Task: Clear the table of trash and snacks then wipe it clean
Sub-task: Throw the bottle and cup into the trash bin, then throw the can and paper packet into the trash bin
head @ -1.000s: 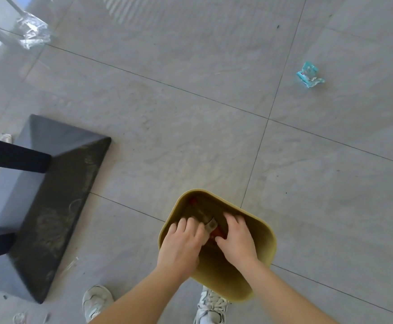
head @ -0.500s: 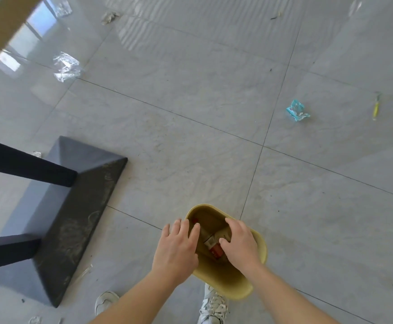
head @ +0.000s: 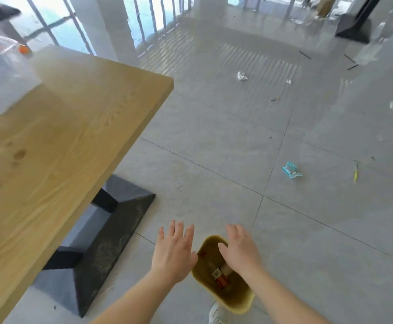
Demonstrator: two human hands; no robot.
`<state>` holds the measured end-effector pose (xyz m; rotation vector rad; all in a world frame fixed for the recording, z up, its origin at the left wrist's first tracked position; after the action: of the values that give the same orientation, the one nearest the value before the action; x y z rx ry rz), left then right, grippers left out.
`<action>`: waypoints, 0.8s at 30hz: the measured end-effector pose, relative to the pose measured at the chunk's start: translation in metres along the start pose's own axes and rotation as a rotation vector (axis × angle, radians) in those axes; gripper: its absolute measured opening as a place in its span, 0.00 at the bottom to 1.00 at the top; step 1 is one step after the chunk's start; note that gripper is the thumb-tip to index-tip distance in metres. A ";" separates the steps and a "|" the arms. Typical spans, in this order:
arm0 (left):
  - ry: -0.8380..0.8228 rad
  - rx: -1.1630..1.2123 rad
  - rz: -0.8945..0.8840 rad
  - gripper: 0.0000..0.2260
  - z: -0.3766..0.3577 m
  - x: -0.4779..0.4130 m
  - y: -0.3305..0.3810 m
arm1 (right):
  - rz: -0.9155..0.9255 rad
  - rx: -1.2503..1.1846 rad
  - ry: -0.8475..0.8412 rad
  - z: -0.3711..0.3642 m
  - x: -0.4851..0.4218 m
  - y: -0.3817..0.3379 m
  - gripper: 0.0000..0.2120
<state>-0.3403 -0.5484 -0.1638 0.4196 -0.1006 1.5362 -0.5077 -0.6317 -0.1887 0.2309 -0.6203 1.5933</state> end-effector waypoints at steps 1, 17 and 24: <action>0.015 -0.006 0.004 0.30 0.015 0.009 -0.003 | 0.030 0.023 0.016 0.013 0.007 -0.011 0.25; 0.373 -0.078 0.340 0.32 0.175 0.170 -0.067 | 0.453 0.083 0.143 0.121 0.116 -0.188 0.30; 0.463 -0.056 0.544 0.32 0.193 0.253 -0.110 | 0.723 0.103 0.085 0.108 0.173 -0.274 0.29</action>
<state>-0.1834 -0.3696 0.0745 -0.0269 0.1148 2.1237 -0.2884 -0.5377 0.0553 0.0049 -0.5876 2.3201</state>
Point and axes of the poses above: each hand's wrist, its own x-axis away from the middle knuckle, its own z-axis out of the back of the hand, y = z × x, the point moved 5 cm from there along -x, towards the middle knuckle, and after that the axes turned 13 degrees about -z, right-handed, at the moved point
